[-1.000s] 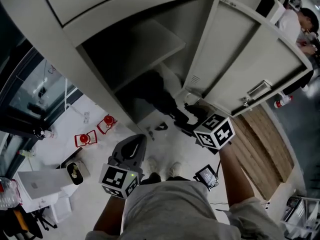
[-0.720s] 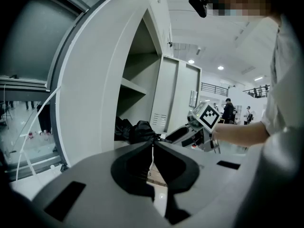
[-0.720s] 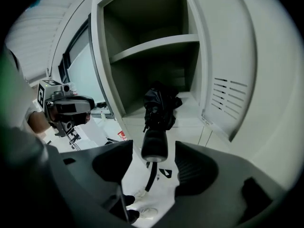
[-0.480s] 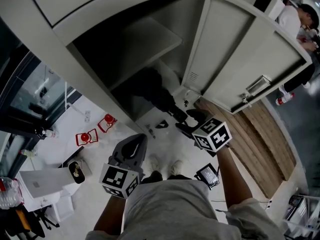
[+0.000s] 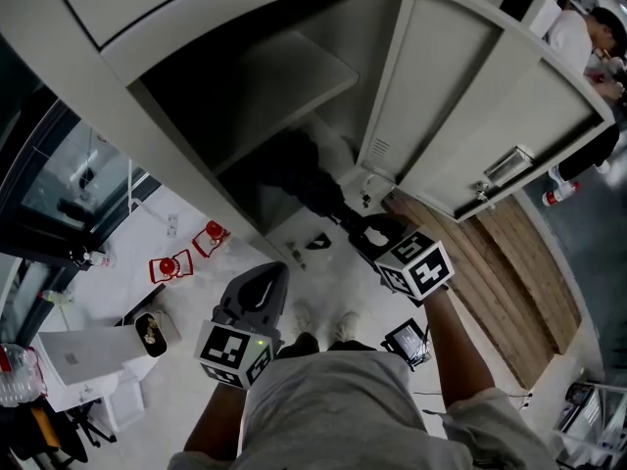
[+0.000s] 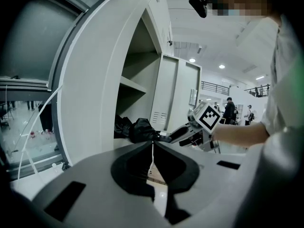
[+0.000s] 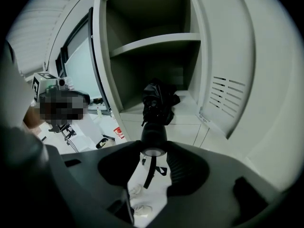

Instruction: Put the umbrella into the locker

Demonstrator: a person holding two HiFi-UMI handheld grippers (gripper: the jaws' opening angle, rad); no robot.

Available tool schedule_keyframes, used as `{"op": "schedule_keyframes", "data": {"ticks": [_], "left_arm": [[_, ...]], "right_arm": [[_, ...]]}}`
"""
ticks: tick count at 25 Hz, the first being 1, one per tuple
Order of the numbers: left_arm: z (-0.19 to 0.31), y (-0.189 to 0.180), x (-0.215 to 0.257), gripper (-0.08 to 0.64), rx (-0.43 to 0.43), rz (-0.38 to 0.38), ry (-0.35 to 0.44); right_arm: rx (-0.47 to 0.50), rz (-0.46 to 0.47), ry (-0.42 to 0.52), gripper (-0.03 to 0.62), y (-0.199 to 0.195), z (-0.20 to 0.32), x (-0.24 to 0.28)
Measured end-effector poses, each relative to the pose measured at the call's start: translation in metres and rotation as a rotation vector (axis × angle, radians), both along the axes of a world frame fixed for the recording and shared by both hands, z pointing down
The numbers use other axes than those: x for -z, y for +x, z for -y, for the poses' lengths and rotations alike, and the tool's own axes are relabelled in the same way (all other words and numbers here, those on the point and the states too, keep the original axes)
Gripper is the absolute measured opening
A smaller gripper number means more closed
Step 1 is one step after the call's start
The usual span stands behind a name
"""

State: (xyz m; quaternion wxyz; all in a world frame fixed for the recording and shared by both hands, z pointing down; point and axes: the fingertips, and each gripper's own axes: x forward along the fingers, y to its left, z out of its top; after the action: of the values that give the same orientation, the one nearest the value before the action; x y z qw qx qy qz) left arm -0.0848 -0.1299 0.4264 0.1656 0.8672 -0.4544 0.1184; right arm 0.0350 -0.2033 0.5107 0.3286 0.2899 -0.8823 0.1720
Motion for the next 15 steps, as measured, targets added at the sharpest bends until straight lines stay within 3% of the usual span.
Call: {"op": "schedule_keyframes", "data": {"ticks": [15], "left_arm": [[0.004,-0.007,0.0,0.021,0.01,-0.008,0.001]], "right_arm": [[-0.012,-0.009,0.061,0.189,-0.011,0.032,0.025]]}}
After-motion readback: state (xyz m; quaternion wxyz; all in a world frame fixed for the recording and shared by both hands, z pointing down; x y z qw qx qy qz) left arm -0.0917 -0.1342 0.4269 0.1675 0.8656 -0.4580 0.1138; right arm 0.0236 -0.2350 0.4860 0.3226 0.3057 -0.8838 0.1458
